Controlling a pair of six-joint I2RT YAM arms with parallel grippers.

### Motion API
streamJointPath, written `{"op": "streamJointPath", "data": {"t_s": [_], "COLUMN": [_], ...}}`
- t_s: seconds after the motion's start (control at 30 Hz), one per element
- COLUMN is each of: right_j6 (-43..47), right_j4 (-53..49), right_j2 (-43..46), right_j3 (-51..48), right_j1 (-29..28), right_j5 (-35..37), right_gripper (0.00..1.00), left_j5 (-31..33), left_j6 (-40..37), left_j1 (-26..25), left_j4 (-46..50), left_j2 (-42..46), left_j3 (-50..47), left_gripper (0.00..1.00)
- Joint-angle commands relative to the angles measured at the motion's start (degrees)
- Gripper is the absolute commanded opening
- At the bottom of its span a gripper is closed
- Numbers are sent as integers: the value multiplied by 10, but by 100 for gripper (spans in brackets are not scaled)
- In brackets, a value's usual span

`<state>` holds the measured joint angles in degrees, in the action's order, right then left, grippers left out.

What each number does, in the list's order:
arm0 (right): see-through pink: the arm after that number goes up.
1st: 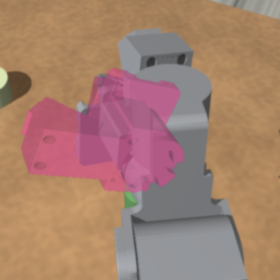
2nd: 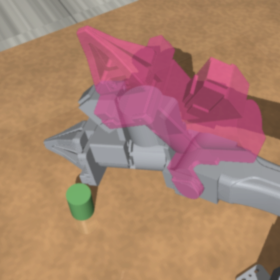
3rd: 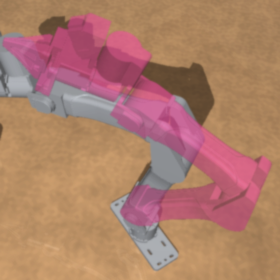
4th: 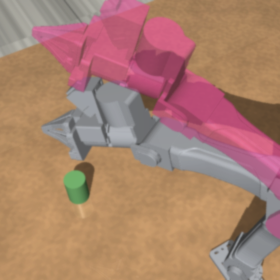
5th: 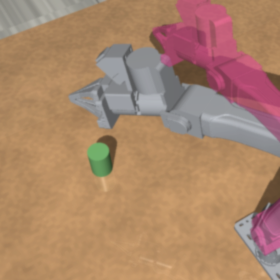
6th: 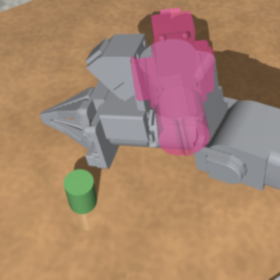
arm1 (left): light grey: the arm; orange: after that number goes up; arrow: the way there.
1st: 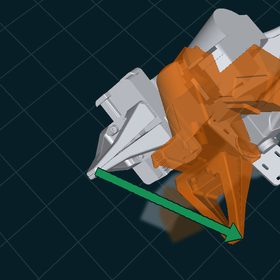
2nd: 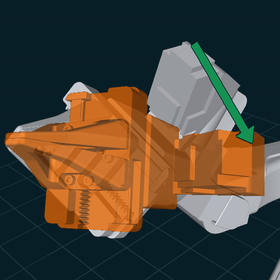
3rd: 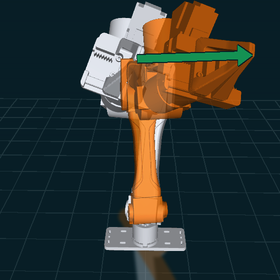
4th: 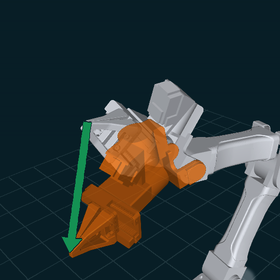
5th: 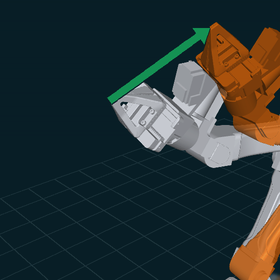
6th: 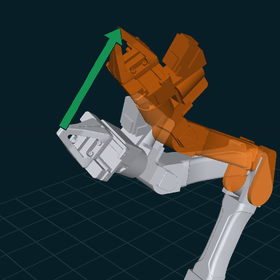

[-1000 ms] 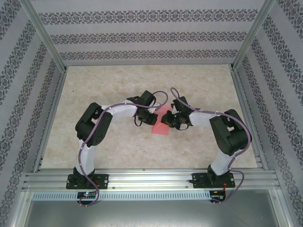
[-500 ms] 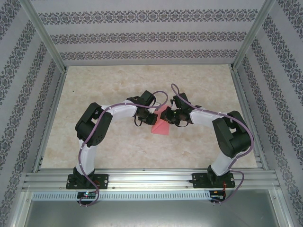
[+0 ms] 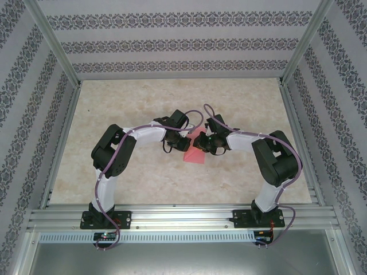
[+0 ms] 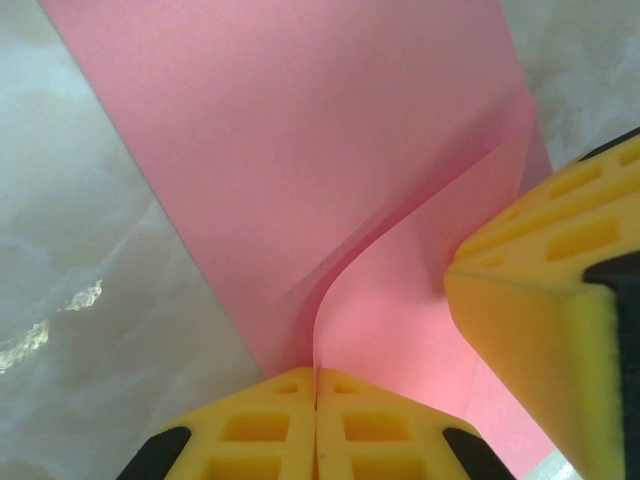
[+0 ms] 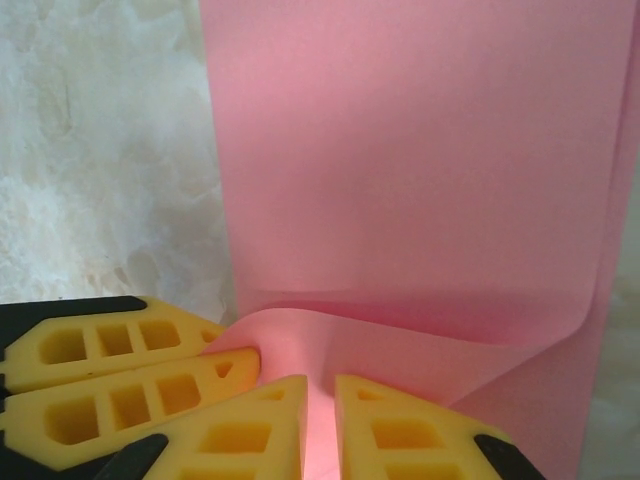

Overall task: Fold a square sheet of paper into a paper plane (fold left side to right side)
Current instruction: Fold the triangle a second time at the center of the table.

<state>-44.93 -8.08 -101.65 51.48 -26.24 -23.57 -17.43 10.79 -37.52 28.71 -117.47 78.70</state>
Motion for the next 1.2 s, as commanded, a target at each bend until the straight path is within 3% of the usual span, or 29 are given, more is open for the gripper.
{"op": "streamJointPath", "data": {"t_s": [0.0,1.17], "right_j6": [13,29], "right_j4": [-10,-43], "right_j2": [-11,-32], "right_j3": [4,2], "right_j1": [-2,2], "right_j5": [21,42], "right_gripper": [16,16], "left_j5": [23,35], "left_j6": [8,27], "left_j1": [7,7], "left_j4": [-18,-27], "left_j2": [-3,1], "left_j3": [-1,-1], "left_gripper": [8,8]}}
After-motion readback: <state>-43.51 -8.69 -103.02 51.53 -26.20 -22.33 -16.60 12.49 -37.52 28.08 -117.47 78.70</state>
